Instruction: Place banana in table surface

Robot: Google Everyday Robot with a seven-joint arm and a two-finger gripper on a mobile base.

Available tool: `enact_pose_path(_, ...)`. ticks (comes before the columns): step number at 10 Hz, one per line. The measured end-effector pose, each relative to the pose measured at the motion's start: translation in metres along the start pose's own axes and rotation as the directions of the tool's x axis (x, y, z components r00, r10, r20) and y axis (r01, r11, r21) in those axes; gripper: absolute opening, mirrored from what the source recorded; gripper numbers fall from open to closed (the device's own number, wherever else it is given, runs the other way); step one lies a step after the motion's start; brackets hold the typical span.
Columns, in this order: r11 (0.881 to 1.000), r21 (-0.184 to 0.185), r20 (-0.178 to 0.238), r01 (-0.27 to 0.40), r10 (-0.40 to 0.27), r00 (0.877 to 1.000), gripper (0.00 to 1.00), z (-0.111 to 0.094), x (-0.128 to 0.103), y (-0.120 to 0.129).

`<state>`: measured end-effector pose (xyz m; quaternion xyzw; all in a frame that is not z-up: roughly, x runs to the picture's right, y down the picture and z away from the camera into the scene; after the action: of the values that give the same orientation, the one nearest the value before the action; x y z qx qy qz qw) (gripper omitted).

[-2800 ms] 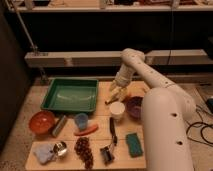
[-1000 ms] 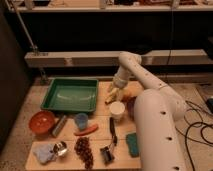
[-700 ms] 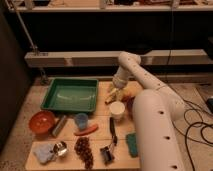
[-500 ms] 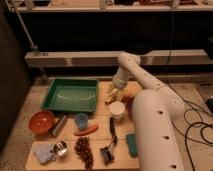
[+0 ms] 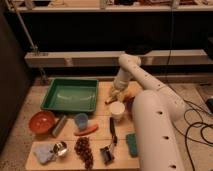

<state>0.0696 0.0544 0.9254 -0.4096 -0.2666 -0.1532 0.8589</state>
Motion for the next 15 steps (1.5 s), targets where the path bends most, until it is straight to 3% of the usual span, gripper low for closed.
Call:
enact_pose_path(2,1.0,0.0,0.03,-0.004,0.004,1.0,0.53,0.002,0.003,0.004)
enact_pose_path(3,1.0,0.004,0.038,-0.003,0.002,0.999,0.38,-0.002,0.002,0.004)
enact_pose_path(7,1.0,0.007,0.067,0.007,-0.008,0.998,0.03,-0.002,-0.003,0.0)
enact_pose_path(10,1.0,0.018,0.101,0.011,-0.012,0.995,0.0,-0.008,-0.006,-0.002)
enact_pose_path(15,0.996,0.067,0.082,0.06,-0.066,0.994,0.0,-0.047,-0.026,-0.008)
